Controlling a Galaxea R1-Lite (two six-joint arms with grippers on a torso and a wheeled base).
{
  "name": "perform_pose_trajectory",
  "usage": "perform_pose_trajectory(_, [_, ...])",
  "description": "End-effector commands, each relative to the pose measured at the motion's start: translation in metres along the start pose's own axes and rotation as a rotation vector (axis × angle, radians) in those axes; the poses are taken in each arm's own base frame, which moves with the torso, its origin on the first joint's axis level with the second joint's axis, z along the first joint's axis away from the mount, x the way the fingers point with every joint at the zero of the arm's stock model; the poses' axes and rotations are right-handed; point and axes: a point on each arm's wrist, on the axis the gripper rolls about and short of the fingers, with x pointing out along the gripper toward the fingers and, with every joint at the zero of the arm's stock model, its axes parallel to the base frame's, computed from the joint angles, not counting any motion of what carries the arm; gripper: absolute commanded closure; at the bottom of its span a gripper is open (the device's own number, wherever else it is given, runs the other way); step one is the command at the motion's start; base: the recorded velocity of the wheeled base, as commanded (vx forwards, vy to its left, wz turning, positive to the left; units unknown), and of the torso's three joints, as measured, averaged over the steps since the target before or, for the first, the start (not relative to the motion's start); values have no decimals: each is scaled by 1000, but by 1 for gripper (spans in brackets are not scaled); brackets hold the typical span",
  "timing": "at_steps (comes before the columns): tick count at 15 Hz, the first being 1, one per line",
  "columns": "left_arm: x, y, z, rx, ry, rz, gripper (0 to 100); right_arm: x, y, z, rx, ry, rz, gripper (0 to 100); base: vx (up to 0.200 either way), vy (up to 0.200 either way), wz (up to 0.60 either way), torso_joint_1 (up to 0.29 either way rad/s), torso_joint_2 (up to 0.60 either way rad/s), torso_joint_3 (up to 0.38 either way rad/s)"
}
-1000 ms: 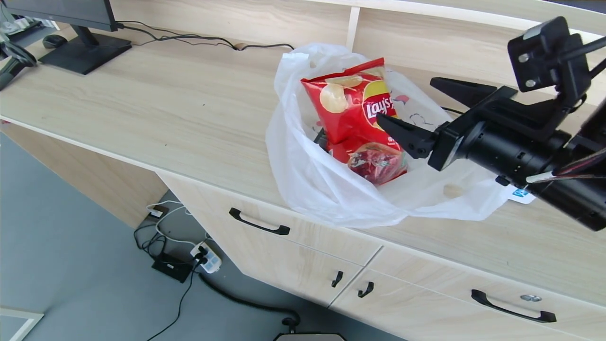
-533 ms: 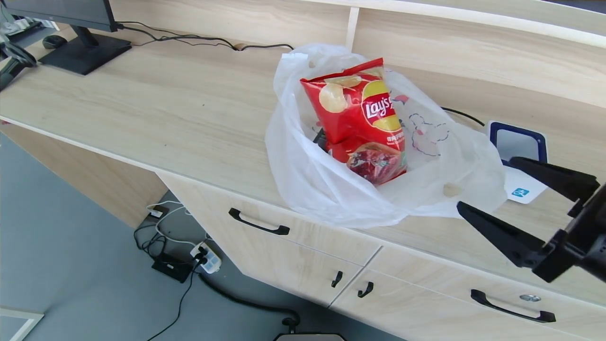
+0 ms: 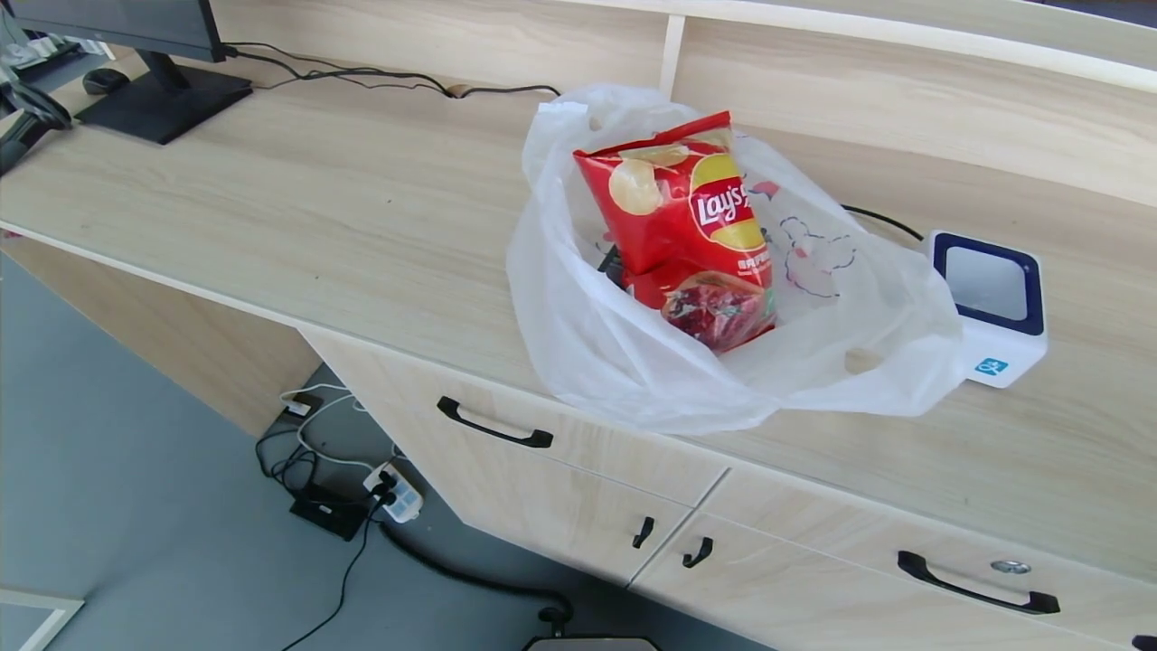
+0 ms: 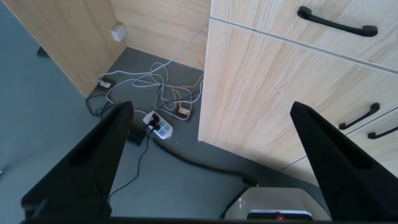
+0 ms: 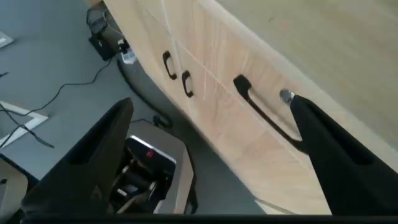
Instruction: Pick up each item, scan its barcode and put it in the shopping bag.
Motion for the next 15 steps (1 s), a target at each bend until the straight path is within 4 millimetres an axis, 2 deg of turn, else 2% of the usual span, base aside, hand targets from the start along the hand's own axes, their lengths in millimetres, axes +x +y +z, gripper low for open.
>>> perform_pose_trajectory(1, [0, 0, 0, 0, 0, 0, 0, -41, 7, -18, 80, -74, -105, 0, 0, 0, 0, 0, 0, 0])
perform_pose_trajectory(3, [0, 0, 0, 0, 0, 0, 0, -36, 7, -6, 220, 5, -270, 0, 0, 0, 0, 0, 0, 0])
perform_pose_trajectory(5, [0, 0, 0, 0, 0, 1, 0, -33, 8, 4, 247, 45, -359, 0, 0, 0, 0, 0, 0, 0])
perform_pose_trajectory(7, [0, 0, 0, 0, 0, 0, 0, -33, 14, -8, 242, 23, -378, 0, 0, 0, 0, 0, 0, 0])
perform_pose_trajectory(9, [0, 0, 0, 0, 0, 1, 0, -36, 19, -18, 221, -49, -383, 0, 0, 0, 0, 0, 0, 0])
perform_pose_trajectory(12, [0, 0, 0, 0, 0, 1, 0, -35, 17, -6, 117, -250, -390, 0, 0, 0, 0, 0, 0, 0])
perform_pose_trajectory(14, [0, 0, 0, 0, 0, 1, 0, -27, 14, -10, 57, -385, -416, 0, 0, 0, 0, 0, 0, 0])
perform_pose_trajectory(15, [0, 0, 0, 0, 0, 1, 0, -27, 14, -11, 59, -378, -413, 0, 0, 0, 0, 0, 0, 0])
